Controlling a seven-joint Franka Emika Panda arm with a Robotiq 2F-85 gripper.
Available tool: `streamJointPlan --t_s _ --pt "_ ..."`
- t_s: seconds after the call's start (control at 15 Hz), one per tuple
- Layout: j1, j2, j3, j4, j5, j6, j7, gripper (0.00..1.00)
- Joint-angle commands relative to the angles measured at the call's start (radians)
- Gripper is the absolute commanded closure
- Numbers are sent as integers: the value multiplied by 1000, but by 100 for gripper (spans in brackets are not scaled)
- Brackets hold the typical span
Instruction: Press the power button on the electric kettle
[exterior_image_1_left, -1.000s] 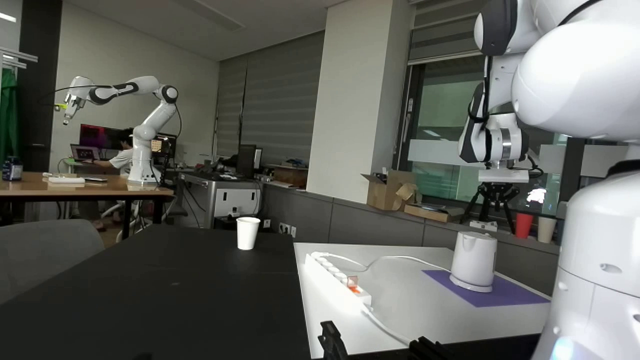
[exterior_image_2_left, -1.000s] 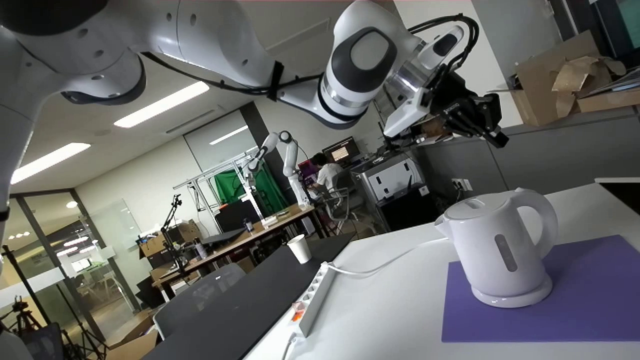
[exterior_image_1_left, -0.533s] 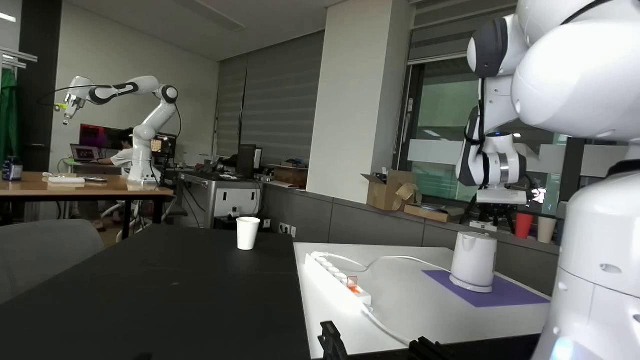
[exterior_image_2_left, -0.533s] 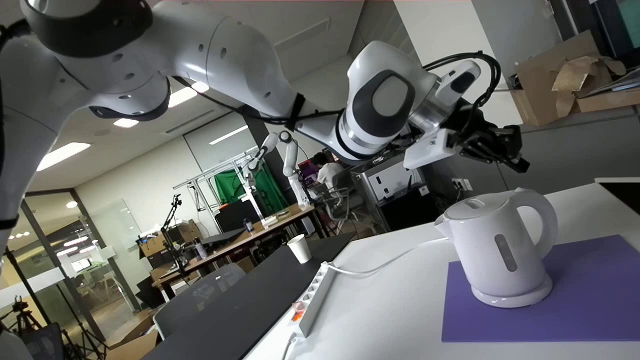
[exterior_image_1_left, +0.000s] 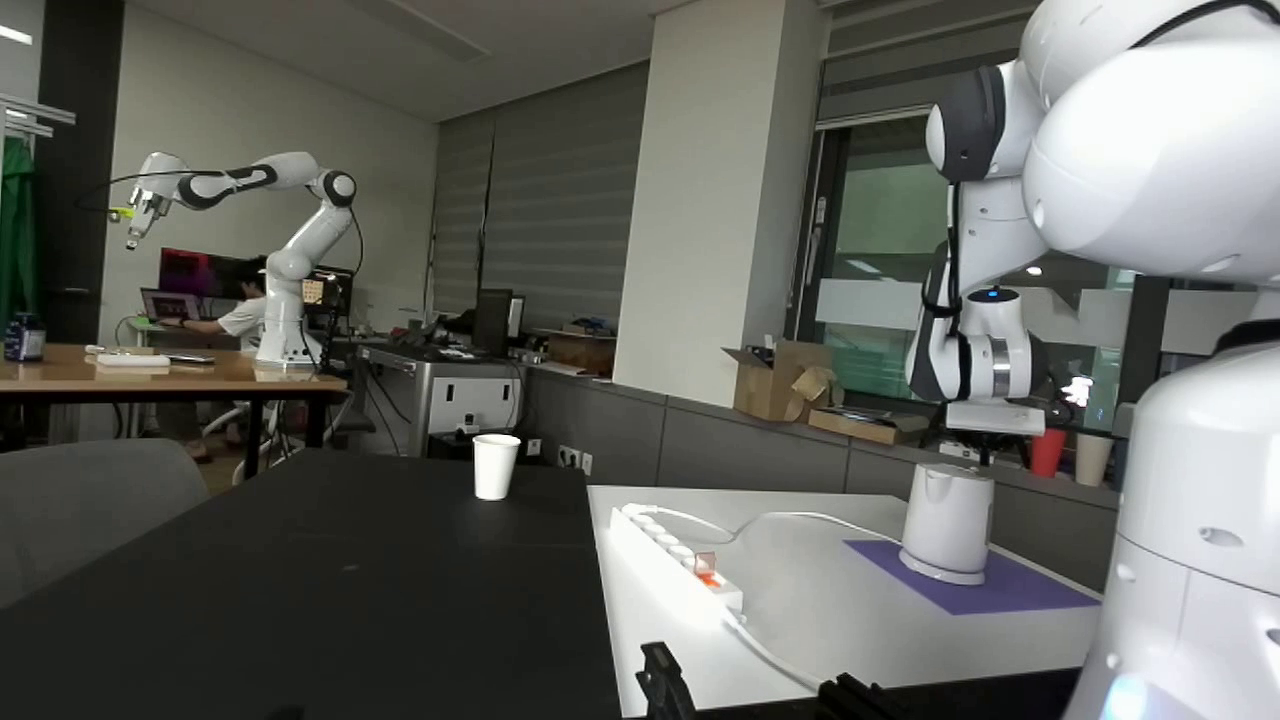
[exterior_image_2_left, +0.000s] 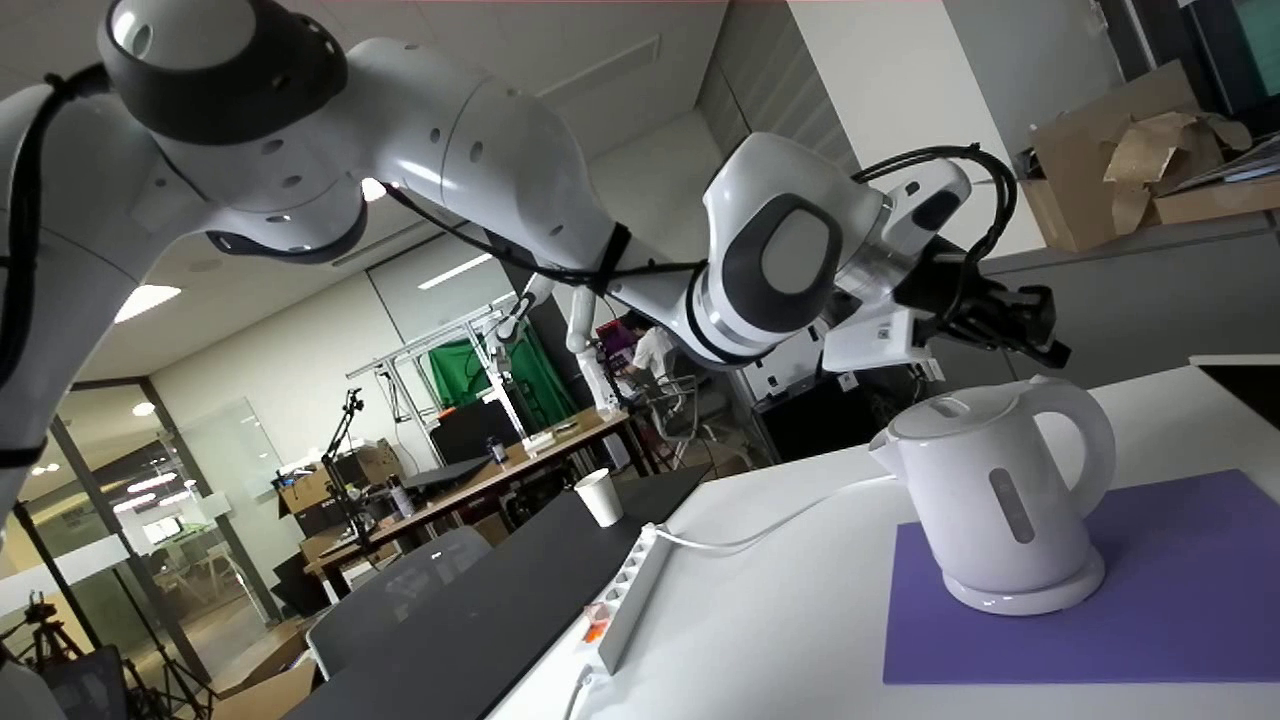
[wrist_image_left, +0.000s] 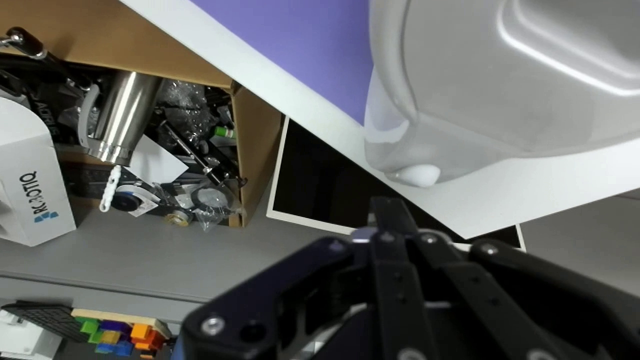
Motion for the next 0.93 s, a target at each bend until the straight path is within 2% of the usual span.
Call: streamJointPlan --t_s 0.0,0.13,0.53,0.87 --pt "-14 15 24 20 28 57 7 100" --pt "-12 20 27 19 32 69 5 100" --pt "63 44 -72 29 49 -32 49 100" --pt "96 39 -105 20 44 -69 65 100"
